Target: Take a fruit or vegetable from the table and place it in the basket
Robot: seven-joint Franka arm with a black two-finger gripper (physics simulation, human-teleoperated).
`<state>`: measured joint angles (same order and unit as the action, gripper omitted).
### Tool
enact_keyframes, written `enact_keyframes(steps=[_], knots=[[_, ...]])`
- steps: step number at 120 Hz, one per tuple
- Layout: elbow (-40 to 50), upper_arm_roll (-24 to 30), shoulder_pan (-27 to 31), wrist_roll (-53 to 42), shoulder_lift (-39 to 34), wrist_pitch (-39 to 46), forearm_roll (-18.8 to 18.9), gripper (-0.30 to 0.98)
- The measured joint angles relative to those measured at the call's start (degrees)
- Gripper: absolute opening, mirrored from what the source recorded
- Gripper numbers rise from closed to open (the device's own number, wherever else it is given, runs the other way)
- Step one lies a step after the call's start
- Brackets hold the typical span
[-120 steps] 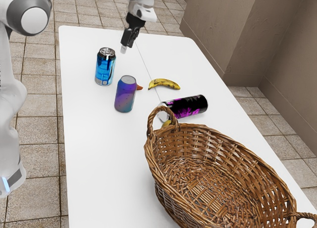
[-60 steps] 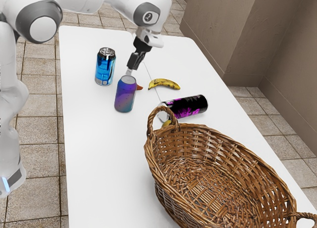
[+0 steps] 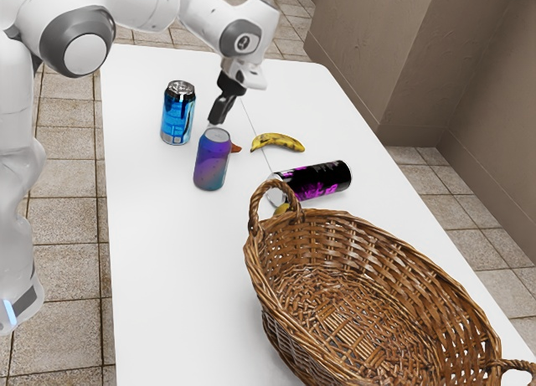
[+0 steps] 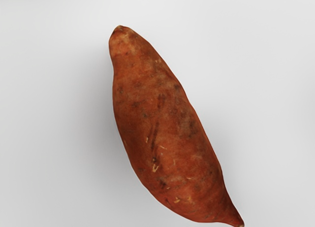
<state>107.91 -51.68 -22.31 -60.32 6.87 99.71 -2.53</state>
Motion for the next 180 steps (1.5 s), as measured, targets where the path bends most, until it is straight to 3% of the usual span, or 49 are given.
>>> enact_keyframes(steps=[180], knots=[[1.5, 1.1, -2.0, -1.0, 4.8, 3.3, -3.4, 0.67]])
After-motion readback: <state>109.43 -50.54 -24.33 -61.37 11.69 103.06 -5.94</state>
